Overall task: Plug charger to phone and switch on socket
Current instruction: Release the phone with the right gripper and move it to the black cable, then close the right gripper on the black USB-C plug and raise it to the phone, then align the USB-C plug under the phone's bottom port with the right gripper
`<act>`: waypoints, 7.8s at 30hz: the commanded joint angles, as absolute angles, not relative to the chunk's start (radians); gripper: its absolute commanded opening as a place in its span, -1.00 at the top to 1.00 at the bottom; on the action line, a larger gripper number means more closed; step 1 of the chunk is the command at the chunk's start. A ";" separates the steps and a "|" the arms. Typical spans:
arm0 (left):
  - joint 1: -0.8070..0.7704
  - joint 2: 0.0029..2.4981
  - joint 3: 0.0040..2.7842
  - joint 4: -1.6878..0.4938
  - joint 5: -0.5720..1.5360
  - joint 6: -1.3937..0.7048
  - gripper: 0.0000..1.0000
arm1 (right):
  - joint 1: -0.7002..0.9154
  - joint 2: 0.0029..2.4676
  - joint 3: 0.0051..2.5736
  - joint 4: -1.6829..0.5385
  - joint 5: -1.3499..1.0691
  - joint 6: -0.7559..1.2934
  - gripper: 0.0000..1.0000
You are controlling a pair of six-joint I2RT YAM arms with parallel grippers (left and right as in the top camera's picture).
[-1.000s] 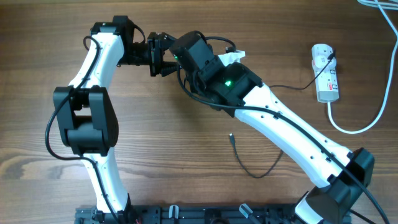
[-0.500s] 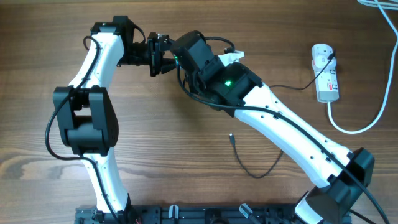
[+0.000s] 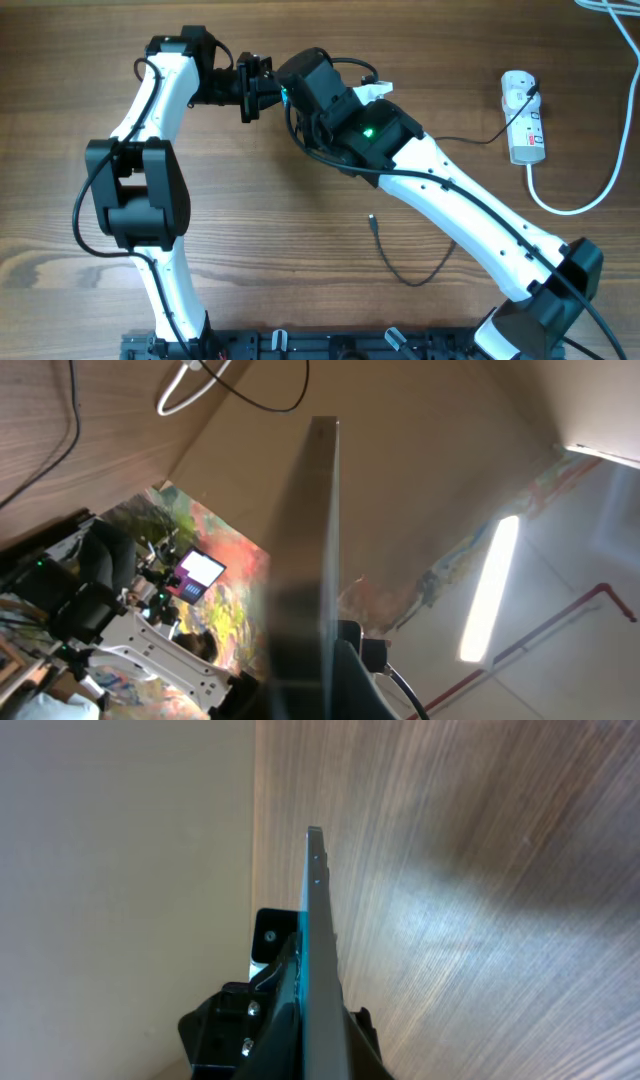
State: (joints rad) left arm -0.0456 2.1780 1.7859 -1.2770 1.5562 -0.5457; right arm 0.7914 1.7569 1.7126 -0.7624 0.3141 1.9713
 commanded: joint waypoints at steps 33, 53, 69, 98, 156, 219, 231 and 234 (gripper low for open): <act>-0.002 2.139 1.788 -0.888 1.105 -0.528 0.92 | 0.383 1.612 1.457 -1.322 -0.093 0.452 -0.99; -0.002 2.139 1.788 -0.878 1.079 -0.529 0.92 | 0.605 1.613 0.974 -0.877 -0.030 0.578 -0.32; -0.004 2.139 1.788 -0.878 1.080 -0.529 0.92 | 0.612 1.642 0.873 -0.722 -0.109 0.513 0.26; -0.004 2.139 1.788 -0.879 1.080 -0.529 0.92 | 0.698 1.713 0.873 -0.705 0.048 0.603 0.49; -0.117 2.054 1.788 -0.504 1.325 -0.315 0.92 | 0.698 1.436 1.192 -0.731 -0.185 0.469 0.91; -0.175 1.995 1.788 -0.723 1.368 -0.134 0.92 | 0.683 1.438 1.278 -0.674 -0.001 0.395 0.91; -0.175 1.995 1.788 -0.723 1.369 -0.119 0.92 | 0.683 1.438 1.278 -0.670 -0.001 0.392 0.91; -0.175 1.995 1.788 -0.723 1.373 -0.119 0.92 | 0.683 1.438 1.278 -0.669 0.000 0.392 0.91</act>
State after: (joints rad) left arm -0.1768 2.0399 1.7821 -0.7261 1.3148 -0.1417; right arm 0.6884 1.4509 1.2484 -0.6743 0.0078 0.4129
